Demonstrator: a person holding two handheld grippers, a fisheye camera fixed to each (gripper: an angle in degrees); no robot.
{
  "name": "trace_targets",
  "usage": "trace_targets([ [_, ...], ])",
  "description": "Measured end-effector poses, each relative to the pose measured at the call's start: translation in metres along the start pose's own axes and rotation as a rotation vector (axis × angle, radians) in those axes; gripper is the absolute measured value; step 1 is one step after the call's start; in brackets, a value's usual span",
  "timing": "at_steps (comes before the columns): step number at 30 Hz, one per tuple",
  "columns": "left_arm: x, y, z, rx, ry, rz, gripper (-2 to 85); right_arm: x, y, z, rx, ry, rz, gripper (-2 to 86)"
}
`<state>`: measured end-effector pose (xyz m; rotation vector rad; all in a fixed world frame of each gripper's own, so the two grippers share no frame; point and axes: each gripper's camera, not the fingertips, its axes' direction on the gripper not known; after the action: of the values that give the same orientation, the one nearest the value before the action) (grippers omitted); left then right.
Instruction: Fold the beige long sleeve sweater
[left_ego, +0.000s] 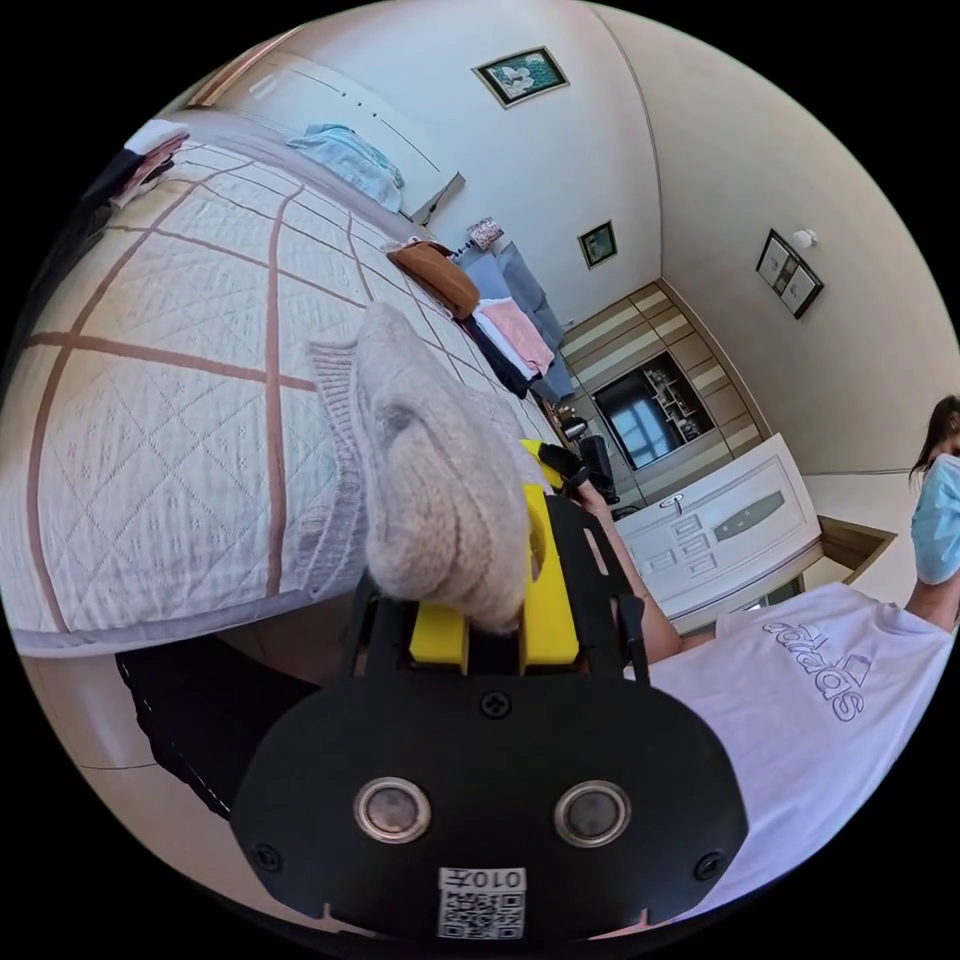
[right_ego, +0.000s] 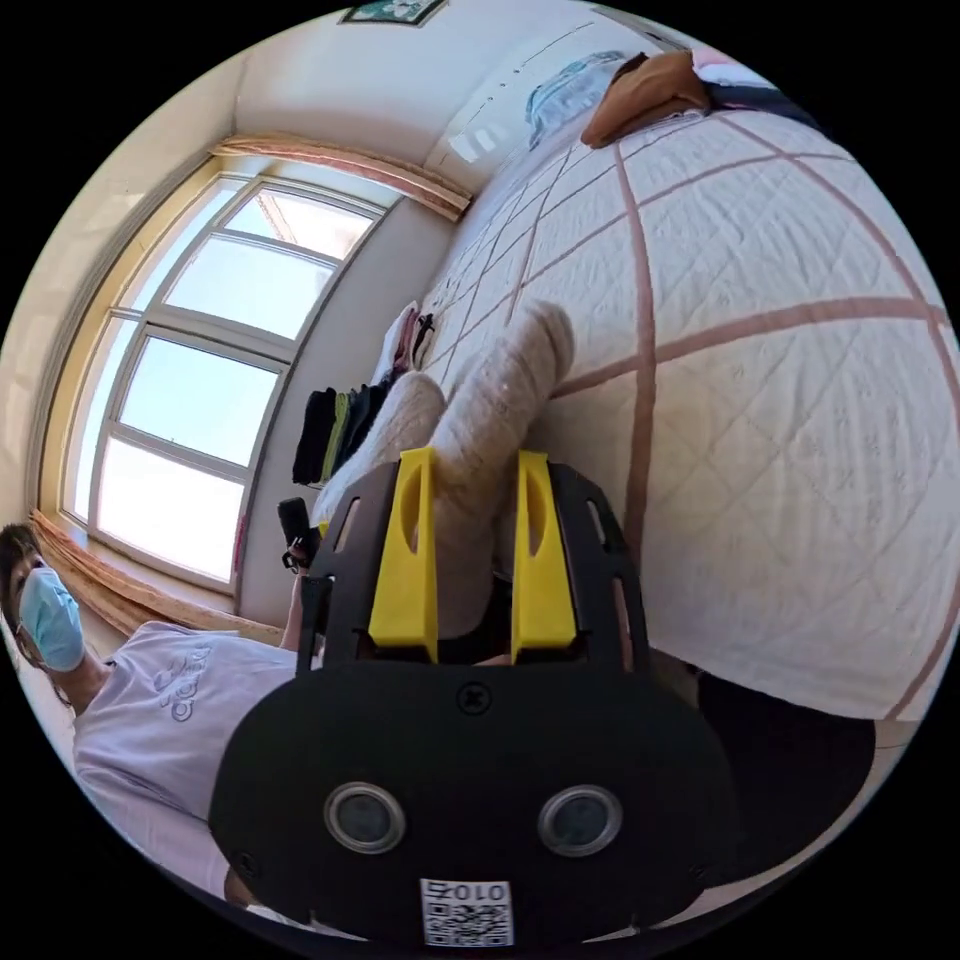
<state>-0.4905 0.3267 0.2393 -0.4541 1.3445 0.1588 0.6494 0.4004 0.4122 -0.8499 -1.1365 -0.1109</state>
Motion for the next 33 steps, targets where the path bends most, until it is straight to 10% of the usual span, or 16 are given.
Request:
trace_targets([
  [14,0.153,-0.154,-0.162,0.363,-0.308,0.514,12.3,-0.177,-0.11,-0.117,0.262,0.043,-0.57,4.7],
  [27,-0.065,0.006,-0.052,0.034,-0.113,-0.25,15.9,0.033,-0.016,-0.086,0.089,0.377,0.039,6.5],
  [33,-0.014,-0.018,-0.082,0.019,-0.434,-0.036,14.0,0.017,0.06,-0.104,0.314,0.318,-0.007,5.5],
])
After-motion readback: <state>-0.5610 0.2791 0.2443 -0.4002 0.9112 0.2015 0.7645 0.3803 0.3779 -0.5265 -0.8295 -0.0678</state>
